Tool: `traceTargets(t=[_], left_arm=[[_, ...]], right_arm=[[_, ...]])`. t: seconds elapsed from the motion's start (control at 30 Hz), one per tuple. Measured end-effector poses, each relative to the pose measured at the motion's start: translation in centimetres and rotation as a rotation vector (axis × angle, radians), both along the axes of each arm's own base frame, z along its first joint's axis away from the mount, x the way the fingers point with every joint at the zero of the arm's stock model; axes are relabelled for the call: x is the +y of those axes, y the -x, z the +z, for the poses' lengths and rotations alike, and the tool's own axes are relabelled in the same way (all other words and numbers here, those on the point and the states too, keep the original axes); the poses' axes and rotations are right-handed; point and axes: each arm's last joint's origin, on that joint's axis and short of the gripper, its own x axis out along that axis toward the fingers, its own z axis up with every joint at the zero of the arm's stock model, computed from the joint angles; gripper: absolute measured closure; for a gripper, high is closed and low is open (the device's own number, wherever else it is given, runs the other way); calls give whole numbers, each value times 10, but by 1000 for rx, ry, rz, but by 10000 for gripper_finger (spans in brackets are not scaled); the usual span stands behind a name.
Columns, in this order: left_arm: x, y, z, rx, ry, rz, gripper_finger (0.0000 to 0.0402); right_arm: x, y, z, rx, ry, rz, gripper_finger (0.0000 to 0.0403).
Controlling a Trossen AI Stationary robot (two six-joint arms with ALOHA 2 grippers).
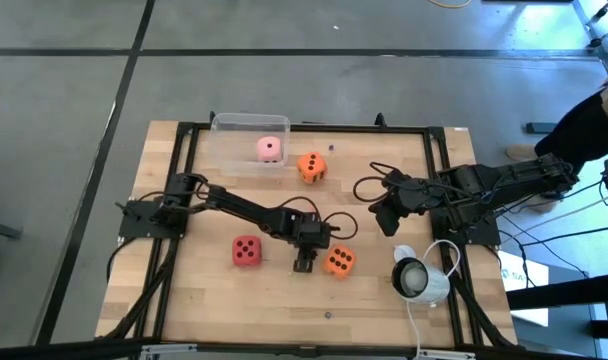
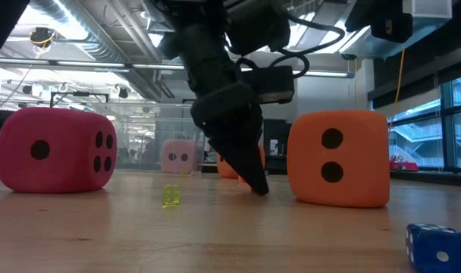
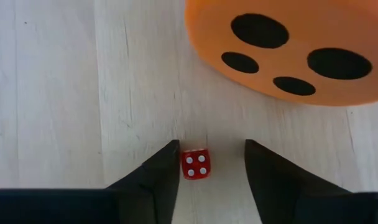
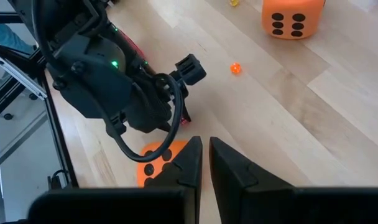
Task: Pick & Place Dice
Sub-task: Put the small red die into the transparent bin
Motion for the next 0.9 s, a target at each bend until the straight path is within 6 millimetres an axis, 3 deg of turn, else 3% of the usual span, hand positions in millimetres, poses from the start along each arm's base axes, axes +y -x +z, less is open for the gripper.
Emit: traceTargets(t=[0.17,0.33,0.67,0.9], left_arm=[[0,1,-1,8,0,0,302],[0,3,-2,32,-7,-11,383],[0,3,2,33,40,6,389],[1,3,39,-26,46,16,389]], right_arm=[[0,0,0,0,2,2,371],[0,0,0,0,2,2,371],[0,0,0,1,10,10,371],[0,-1,1,-9,16,18,371]])
